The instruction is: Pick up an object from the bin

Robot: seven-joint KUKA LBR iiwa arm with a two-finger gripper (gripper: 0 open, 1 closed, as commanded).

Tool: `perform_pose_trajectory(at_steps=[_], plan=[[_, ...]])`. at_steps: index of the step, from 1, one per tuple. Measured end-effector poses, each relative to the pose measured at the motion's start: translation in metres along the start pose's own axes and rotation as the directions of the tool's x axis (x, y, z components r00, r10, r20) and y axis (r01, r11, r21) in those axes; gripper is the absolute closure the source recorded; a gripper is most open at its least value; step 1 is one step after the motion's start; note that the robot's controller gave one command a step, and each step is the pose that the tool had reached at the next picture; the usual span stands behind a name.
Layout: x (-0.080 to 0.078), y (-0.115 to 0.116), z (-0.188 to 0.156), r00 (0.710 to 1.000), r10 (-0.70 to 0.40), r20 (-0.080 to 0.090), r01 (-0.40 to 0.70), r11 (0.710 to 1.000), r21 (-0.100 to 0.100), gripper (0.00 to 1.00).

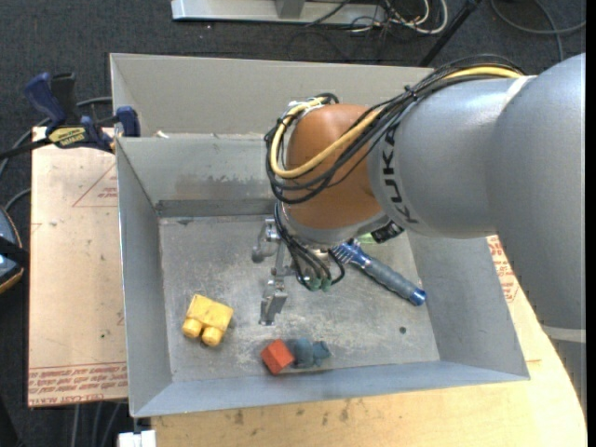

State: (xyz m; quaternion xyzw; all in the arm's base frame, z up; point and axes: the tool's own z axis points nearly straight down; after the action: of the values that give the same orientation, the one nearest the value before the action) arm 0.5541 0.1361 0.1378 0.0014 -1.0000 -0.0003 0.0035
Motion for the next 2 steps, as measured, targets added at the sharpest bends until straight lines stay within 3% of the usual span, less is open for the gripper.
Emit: perform_pose_trajectory(at_steps=[1, 2], plan=[[0.0355, 0.1149, 0.0655, 0.970, -0.241, 0.013, 0.241, 0.971, 0.000, 0.00], [0.0336, 0.1141, 0.0626, 0.972, -0.235, 0.016, 0.235, 0.972, -0.003, 1.00]])
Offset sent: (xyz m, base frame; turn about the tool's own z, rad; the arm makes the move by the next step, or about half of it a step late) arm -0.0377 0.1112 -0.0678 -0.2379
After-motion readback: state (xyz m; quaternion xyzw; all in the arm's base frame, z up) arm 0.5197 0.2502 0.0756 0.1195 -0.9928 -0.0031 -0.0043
